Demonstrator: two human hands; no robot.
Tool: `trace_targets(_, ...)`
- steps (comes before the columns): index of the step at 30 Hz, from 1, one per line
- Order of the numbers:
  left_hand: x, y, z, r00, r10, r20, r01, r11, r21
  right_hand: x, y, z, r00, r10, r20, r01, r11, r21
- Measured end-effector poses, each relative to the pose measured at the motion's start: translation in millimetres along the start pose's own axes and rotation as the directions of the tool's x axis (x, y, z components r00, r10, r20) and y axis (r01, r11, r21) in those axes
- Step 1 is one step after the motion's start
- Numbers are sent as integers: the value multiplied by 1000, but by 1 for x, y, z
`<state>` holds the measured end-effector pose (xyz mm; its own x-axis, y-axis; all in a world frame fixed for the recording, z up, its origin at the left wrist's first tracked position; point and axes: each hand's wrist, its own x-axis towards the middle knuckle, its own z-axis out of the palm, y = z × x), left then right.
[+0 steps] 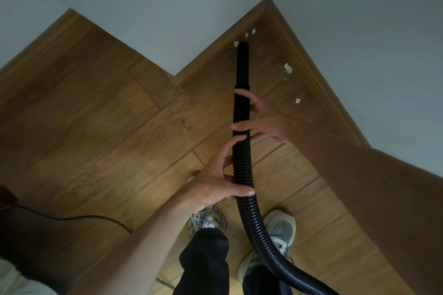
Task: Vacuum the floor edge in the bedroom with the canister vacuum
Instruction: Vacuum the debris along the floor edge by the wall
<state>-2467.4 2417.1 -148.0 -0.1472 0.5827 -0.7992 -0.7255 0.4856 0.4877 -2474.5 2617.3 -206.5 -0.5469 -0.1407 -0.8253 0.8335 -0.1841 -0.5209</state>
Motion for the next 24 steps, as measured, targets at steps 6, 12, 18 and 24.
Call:
trace_targets(6, 7, 9, 3, 1000, 18, -1, -18, 999, -34, 0, -8, -3, 1000, -13, -15, 13, 1000, -4)
trace_targets(12, -7, -1, 4, 1000, 17, -26, -19, 998, -55, -2, -9, 10, 998, 29, 64, -27, 999, -37)
trace_targets(18, -17, -6, 0, 999, 12, -48, -15, 997, -78, 0, -8, 21, 995, 39, 94, -36, 999, -36)
trace_targets(24, -7, 4, 4, 999, 8, -45, -11, 997, -76, 1, -17, 10, 996, 36, 85, -31, 998, -54)
